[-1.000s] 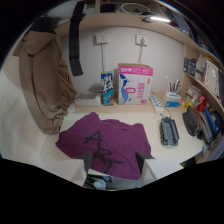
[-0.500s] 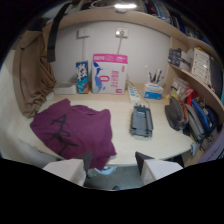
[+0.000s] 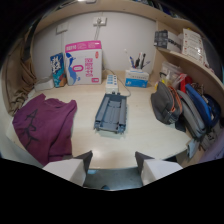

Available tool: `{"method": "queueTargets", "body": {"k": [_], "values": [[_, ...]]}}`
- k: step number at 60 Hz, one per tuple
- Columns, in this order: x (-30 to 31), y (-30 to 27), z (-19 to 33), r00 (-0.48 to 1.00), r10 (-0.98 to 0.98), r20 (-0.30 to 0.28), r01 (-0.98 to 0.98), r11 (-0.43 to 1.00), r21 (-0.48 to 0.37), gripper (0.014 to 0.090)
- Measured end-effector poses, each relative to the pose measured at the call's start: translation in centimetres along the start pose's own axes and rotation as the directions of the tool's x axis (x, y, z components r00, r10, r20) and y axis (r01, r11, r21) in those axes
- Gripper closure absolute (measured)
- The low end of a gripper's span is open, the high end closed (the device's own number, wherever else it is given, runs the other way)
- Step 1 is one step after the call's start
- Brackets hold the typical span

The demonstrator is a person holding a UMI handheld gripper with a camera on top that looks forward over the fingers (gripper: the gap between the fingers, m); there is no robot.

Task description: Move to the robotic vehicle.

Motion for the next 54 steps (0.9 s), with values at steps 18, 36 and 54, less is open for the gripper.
{"method": "queueTargets", "body": {"k": [18,36,54], "values": [[1.5,-1.0,5.7,0.998,-0.026,0.06,0.027,1.0,-0.013,0.0175],[1.5,-2.1,8.2,0.995,-0.041,0.096,0.043,0.999,-0.018,0.0177],[1.7,-2.0,8.3,0.994,-0.034,0.101,0.036,0.999,-0.023,0.0178]]}}
